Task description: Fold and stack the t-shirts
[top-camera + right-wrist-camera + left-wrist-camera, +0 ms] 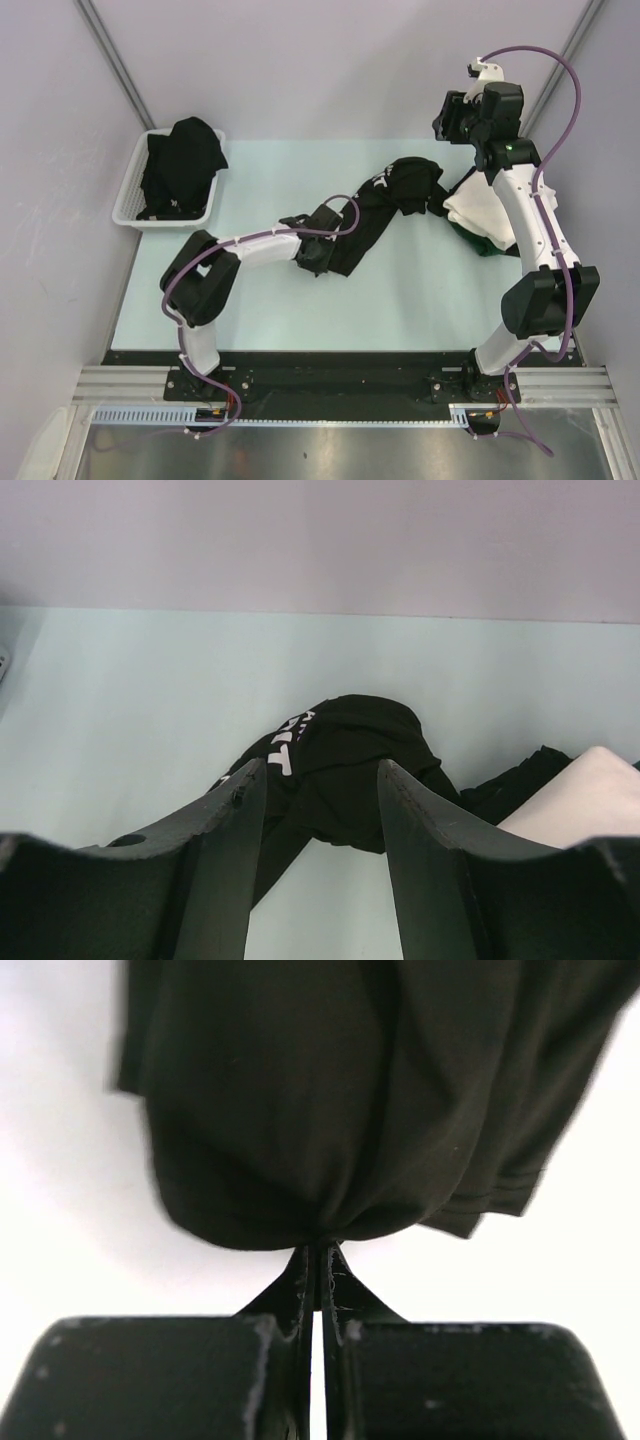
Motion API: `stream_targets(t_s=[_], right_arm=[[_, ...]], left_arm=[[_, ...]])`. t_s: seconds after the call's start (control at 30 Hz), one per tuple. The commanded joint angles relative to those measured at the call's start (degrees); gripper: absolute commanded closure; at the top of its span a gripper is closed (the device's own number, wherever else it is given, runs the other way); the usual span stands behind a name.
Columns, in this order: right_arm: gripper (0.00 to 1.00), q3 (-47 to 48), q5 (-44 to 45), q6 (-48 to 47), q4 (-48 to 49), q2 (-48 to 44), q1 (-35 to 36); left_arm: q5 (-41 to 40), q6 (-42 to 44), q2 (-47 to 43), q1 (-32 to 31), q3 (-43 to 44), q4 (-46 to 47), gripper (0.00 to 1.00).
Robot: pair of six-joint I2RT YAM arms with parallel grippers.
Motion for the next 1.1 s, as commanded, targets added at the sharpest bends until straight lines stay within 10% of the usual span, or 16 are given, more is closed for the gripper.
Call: stream_targets(t_s=[0.0, 0.43, 1.07], right_arm=[[0.47, -0.10, -0.77, 0.78, 2.21, -1.67, 0.17], [0.47, -0.36, -3.49, 3.59, 2.22, 0.00, 0.61], [0.46, -2.64, -13.07, 17.38, -3.15, 9.93, 2.10]], left_arm=[[-10.56, 2.72, -2.75, 0.25, 4.92, -8.10, 1.00], [-22.62, 4.65, -19.54, 16.95, 23.99, -15.41, 1.00], [-24.82, 6.77, -24.29, 27.06, 30.32, -19.71, 1.00]])
